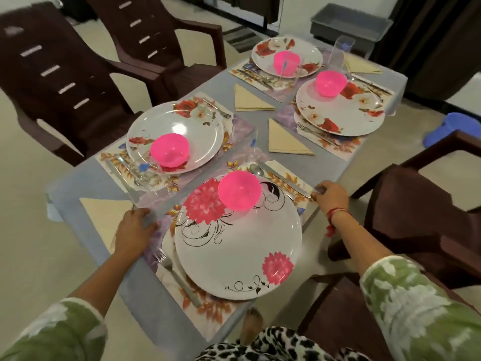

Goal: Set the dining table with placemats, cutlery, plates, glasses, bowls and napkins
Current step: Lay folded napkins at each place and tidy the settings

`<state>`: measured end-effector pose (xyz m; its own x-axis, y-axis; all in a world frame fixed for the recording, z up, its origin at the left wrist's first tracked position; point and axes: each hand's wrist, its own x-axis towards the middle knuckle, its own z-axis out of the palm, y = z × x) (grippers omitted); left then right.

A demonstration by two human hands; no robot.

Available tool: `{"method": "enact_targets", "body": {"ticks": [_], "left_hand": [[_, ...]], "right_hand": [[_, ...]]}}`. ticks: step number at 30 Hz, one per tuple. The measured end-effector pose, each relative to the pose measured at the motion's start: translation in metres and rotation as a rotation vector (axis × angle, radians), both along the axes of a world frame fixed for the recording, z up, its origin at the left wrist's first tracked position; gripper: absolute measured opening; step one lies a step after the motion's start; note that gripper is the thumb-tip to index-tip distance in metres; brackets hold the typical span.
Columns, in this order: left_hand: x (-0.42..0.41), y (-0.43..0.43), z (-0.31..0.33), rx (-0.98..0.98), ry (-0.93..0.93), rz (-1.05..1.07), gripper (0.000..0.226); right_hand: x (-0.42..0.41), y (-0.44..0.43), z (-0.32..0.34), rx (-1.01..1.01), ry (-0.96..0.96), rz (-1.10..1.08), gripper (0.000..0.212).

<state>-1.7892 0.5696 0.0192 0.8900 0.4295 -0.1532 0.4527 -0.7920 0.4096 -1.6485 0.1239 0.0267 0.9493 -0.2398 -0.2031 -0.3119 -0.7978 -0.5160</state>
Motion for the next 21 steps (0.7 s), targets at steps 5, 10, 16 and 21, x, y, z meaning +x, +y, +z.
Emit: {"method": "enact_targets", "body": {"ticks": [5, 10, 16, 21], "left_hand": [[0.000, -0.005, 0.003, -0.045, -0.018, 0.030, 0.033], [-0.010, -0.013, -0.002, -0.035, -0.011, 0.033, 0.034], [-0.014, -0.016, -0.001, -0.085, -0.028, 0.057, 0.026], [-0.008, -0.019, 0.002, -0.109, -0.017, 0.117, 0.024]], "right_hand": [[0.011, -0.003, 0.003, 0.074, 0.060, -0.026, 0.018], [0.012, -0.003, 0.005, 0.121, 0.045, -0.052, 0.010], [0.015, 0.007, 0.012, 0.142, 0.089, -0.055, 0.008], [0.017, 0.008, 0.015, 0.159, 0.122, -0.044, 0.010]]}}
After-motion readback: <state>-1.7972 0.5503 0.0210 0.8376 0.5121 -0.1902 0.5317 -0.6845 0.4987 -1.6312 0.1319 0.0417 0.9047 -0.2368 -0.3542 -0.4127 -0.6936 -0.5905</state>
